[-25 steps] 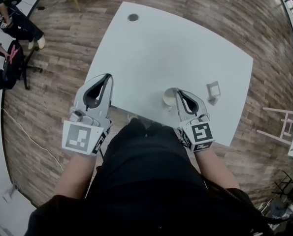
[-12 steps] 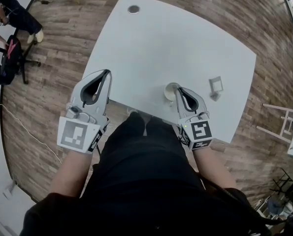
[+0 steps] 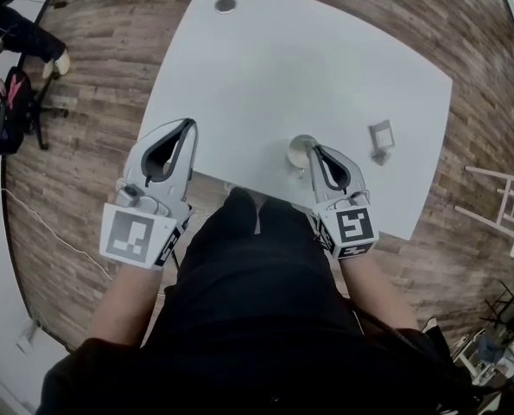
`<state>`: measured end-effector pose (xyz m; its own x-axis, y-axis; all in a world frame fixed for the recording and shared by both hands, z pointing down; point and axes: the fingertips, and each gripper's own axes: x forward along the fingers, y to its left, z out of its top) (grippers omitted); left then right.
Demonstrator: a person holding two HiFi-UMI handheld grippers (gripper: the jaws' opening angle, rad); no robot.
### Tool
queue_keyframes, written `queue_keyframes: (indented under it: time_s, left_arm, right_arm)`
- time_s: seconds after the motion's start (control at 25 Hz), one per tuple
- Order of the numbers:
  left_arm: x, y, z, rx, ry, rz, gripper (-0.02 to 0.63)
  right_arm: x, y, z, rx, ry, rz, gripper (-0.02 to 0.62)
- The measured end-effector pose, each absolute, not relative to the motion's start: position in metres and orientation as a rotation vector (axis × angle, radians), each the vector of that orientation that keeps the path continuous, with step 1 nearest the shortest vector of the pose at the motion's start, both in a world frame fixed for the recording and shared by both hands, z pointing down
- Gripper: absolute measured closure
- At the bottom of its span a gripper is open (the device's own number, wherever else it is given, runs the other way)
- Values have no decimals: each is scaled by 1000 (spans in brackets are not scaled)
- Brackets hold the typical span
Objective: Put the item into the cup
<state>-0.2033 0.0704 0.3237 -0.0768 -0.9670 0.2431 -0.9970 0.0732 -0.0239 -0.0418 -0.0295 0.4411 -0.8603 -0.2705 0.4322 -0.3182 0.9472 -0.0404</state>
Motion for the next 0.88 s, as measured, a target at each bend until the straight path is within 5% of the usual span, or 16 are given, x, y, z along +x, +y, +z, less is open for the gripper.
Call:
queue_keyframes:
  time_s: [0.88]
  left_arm:
    - [-193, 57, 355, 1987, -2061, 267, 607]
  right_arm:
    - [-34, -25, 478, 422, -2578, 211, 581]
